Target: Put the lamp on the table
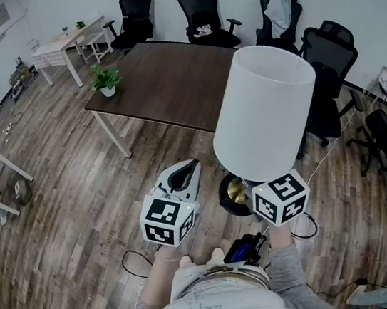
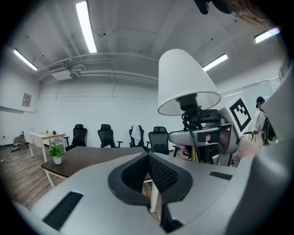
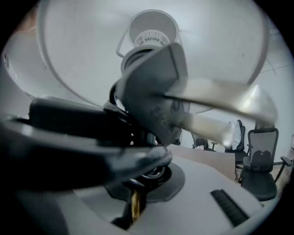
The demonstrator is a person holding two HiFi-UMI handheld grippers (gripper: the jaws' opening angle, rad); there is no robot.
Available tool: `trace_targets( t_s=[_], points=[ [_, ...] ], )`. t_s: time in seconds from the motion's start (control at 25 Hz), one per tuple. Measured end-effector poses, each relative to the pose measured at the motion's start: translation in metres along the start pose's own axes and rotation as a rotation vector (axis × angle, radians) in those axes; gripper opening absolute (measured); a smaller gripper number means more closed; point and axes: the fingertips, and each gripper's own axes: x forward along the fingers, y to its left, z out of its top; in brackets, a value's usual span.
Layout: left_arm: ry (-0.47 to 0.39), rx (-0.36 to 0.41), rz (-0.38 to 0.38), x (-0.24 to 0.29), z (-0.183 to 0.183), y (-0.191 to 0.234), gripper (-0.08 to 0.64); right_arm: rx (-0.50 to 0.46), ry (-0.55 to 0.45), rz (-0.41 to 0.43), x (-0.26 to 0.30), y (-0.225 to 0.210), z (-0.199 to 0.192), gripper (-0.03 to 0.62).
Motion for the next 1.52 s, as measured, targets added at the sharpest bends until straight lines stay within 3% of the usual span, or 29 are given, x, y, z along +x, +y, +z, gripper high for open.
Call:
trace_targets(
  t_s=[0.52, 0.92, 1.04, 1.52],
  points=[
    [0.001, -0.024, 0.049, 0.007, -0.010, -0.007, 0.012, -0.002, 0.001, 0.052, 0.002, -0.014, -0.003, 0.018],
    [0.001, -0.054, 0.078, 0.020, -0.011, 0.020, 0.012, 0.016, 0.019, 0.083, 0.032, -0.020, -0.003, 0.018],
    [0.011, -0.028, 0.084, 0.028, -0.011, 0.031, 0.012, 0.011, 0.029, 0.083, 0.044, -0.024, -0.004, 0.018],
    [0.018, -0.006, 0.009, 0.068, -0.005, 0.073, 0.012, 0.019, 0.031, 0.046, 0.102, -0.047, 0.002, 0.018]
  ],
)
